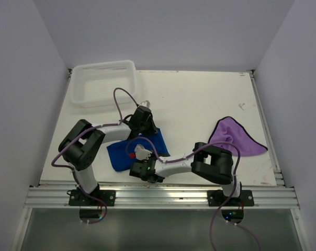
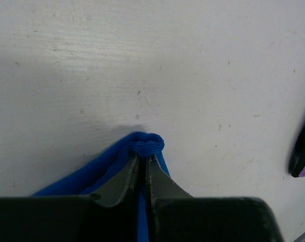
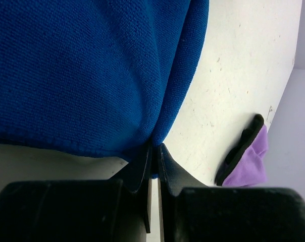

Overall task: Roll the towels
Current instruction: Roll the towel

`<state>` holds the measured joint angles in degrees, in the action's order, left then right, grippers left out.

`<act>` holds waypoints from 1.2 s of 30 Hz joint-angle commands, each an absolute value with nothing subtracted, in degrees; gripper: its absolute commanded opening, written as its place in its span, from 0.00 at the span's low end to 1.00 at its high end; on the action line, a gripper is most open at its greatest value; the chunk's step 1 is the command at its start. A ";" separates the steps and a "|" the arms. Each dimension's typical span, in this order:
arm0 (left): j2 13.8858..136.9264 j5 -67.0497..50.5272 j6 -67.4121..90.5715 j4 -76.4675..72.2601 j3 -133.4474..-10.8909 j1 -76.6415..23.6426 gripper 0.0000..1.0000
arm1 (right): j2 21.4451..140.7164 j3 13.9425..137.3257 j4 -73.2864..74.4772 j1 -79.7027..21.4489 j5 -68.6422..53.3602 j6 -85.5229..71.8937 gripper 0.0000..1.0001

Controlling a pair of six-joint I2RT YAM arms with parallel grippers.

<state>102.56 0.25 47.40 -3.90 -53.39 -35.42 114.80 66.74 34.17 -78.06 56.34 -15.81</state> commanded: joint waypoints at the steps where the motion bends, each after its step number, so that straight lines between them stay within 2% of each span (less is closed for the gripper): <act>1: 101.51 7.29 45.70 -10.02 -51.86 -32.87 0.00 | 112.51 67.94 37.44 -79.45 51.95 -18.98 0.07; 3: 101.78 7.21 45.70 -10.37 -51.51 -32.96 0.00 | 110.41 67.50 36.74 -79.45 51.59 -19.95 0.12; 9: 102.48 6.68 45.53 -10.98 -51.07 -32.96 0.00 | 102.85 64.70 35.16 -79.10 51.07 -22.49 0.17; 14: 102.31 6.50 45.18 -11.25 -51.33 -32.87 0.00 | 94.15 61.44 32.53 -77.18 47.38 -24.87 0.31; 16: 102.48 6.15 45.17 -11.34 -51.33 -32.96 0.00 | 88.37 58.55 29.63 -75.77 43.35 -25.75 0.33; 19: 102.22 5.63 45.26 -11.95 -50.89 -32.87 0.00 | 81.85 53.36 24.54 -70.24 33.53 -27.07 0.34; 23: 101.60 5.36 45.26 -12.57 -50.01 -32.96 0.00 | 72.96 47.47 17.24 -57.15 21.03 -27.60 0.38; 28: 100.64 5.45 45.35 -13.01 -49.04 -32.87 0.00 | 73.56 45.01 9.25 -46.95 3.83 -31.10 0.41; 36: 99.67 5.10 45.79 -13.89 -47.81 -32.87 0.00 | 84.00 44.12 -3.42 -38.41 -8.52 -41.22 0.40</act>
